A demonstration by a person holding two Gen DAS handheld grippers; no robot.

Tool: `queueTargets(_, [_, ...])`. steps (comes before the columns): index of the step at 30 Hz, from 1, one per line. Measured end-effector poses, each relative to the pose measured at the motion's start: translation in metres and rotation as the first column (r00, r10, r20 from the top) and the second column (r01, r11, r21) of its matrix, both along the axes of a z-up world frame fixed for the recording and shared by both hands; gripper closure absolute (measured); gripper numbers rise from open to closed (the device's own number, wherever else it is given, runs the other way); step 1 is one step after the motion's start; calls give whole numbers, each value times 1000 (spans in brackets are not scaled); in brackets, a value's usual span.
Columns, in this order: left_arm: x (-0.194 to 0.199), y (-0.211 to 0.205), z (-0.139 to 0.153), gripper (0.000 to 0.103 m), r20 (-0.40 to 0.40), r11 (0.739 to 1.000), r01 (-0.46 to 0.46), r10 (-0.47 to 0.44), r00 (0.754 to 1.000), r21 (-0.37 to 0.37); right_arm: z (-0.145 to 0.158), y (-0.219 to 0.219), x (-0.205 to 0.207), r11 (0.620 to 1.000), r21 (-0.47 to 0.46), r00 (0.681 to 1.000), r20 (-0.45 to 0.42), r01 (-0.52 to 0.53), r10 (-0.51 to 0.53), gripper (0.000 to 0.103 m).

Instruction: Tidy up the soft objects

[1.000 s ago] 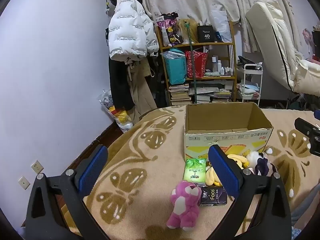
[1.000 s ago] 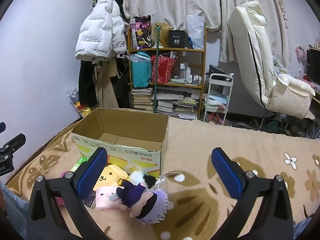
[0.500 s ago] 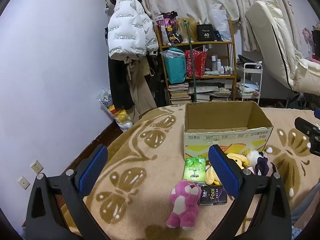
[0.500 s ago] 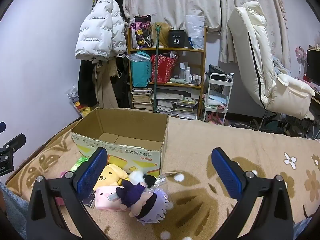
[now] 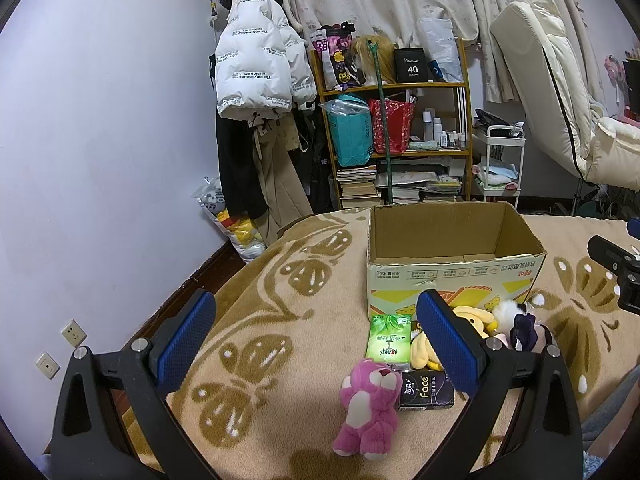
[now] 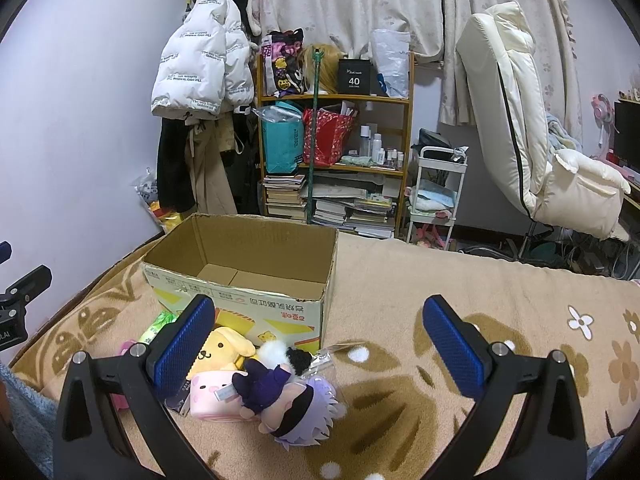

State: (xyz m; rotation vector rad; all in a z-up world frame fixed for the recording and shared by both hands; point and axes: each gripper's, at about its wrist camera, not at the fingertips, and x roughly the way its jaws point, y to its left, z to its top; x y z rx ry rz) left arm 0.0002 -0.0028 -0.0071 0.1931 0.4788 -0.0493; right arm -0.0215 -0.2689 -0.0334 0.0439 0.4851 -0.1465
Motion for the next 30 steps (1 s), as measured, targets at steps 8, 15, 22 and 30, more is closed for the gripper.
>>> queueTargets(8, [0, 0, 0, 3, 0, 1000, -1, 1, 1000, 1, 0, 0, 0, 1000, -2, 1000, 0, 0, 0, 0])
queueTargets(15, [0, -1, -1, 3, -1, 1000, 0, 0, 1000, 2, -1, 1, 0, 1000, -5, 1000, -1, 0, 0, 0])
queueTargets(22, [0, 0, 0, 3, -1, 1000, 0, 0, 1000, 2, 0, 2, 0, 1000, -9, 1000, 0, -7, 7, 0])
queueTargets(30, [0, -1, -1, 3, -2, 1000, 0, 0, 1000, 2, -1, 3, 0, 1000, -10, 1000, 0, -7, 7, 0])
